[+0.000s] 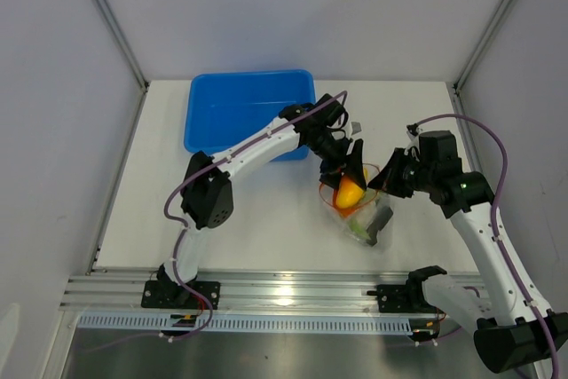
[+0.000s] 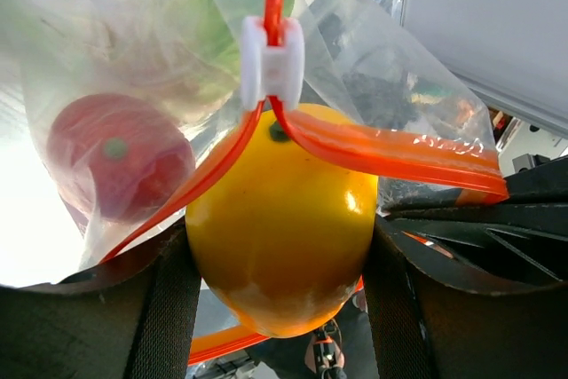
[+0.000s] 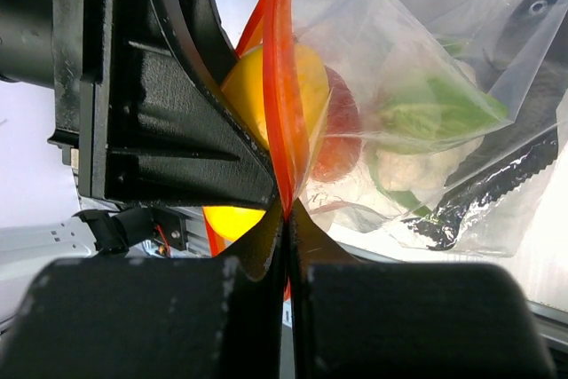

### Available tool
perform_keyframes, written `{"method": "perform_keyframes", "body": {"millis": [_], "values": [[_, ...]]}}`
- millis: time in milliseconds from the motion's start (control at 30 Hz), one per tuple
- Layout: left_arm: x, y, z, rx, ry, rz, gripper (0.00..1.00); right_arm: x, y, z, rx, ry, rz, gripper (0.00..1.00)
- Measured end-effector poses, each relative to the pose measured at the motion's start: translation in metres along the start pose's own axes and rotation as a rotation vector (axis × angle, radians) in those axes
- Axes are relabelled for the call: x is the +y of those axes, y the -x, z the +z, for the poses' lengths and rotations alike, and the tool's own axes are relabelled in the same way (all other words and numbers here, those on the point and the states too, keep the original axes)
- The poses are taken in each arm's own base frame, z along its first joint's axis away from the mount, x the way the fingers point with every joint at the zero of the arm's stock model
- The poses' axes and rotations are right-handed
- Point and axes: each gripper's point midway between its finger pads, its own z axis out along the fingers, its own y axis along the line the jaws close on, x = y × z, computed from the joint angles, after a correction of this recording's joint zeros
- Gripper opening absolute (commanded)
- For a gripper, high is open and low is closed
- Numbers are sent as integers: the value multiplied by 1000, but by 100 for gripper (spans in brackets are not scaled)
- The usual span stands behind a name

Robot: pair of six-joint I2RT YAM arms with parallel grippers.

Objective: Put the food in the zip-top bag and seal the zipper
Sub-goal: Place the fake fruit in the zipper food storage bag.

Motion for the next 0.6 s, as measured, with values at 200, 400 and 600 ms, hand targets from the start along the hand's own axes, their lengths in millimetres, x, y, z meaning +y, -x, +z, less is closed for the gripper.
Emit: {"method": "perform_keyframes", "body": {"millis": [200,400,600], "values": [[1,5,1,-20,3,17,99,-1,0,0,-3,-6,1,0],[14,4,4,-25,27,18,99,-1,2,-1,-14,-14,0,0],[16,3,-8,-91,67,73,100,-2,2,-1,-12,-16,1,0]]}}
